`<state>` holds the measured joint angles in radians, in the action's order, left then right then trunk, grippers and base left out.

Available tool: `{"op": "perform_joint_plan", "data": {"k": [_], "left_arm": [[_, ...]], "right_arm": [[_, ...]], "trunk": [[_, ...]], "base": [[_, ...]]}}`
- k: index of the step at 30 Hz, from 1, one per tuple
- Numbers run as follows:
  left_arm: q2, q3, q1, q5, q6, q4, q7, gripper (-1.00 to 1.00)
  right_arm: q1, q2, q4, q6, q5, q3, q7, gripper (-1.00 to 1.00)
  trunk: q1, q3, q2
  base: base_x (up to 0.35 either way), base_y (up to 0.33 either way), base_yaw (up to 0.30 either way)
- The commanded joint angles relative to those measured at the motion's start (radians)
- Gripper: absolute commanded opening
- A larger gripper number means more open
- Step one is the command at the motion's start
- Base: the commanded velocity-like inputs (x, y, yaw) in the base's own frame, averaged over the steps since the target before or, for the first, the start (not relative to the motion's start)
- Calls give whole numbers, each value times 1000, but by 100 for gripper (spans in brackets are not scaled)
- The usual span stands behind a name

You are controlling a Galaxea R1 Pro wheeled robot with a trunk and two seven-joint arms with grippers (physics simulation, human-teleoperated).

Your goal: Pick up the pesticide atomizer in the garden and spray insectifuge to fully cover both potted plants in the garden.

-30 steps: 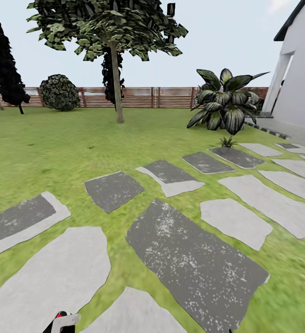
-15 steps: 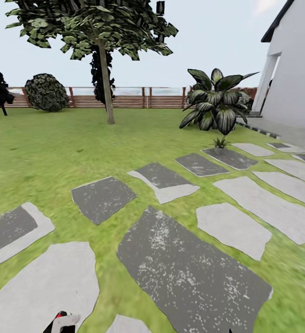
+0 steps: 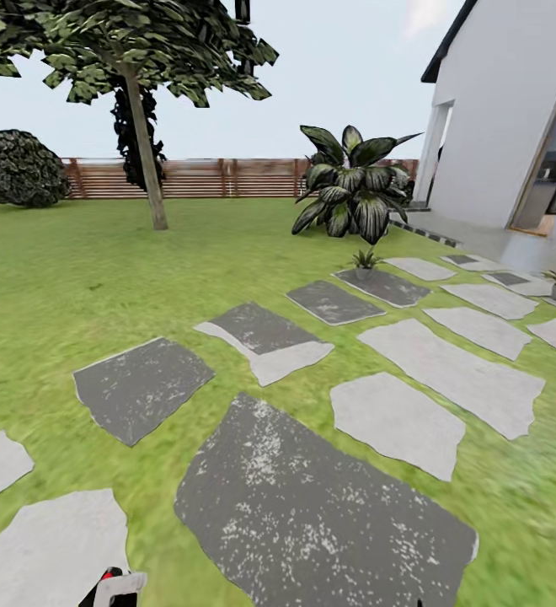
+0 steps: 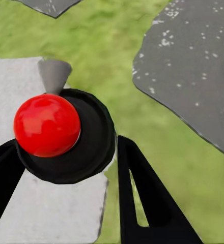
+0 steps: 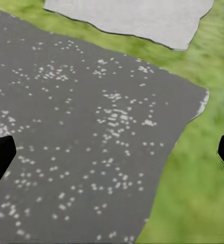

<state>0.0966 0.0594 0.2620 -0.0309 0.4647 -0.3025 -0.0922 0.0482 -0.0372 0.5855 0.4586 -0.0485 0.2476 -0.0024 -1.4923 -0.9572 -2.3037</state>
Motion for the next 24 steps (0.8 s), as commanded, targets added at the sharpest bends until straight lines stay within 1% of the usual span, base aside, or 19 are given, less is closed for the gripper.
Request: {"op": "perform_joint_plan", "data": {"k": [1, 24], "left_arm": [[0, 0, 0, -3, 3, 0, 0, -100], [1, 0, 0, -3, 3, 0, 0, -100]], "right_arm": [[1, 0, -1, 3, -5, 2, 0, 100], [1, 0, -3, 2, -5, 2, 1, 100]], "trunk": [[0, -1, 0], [0, -1, 0]], "base": [[338, 0, -267], [338, 0, -268]]}}
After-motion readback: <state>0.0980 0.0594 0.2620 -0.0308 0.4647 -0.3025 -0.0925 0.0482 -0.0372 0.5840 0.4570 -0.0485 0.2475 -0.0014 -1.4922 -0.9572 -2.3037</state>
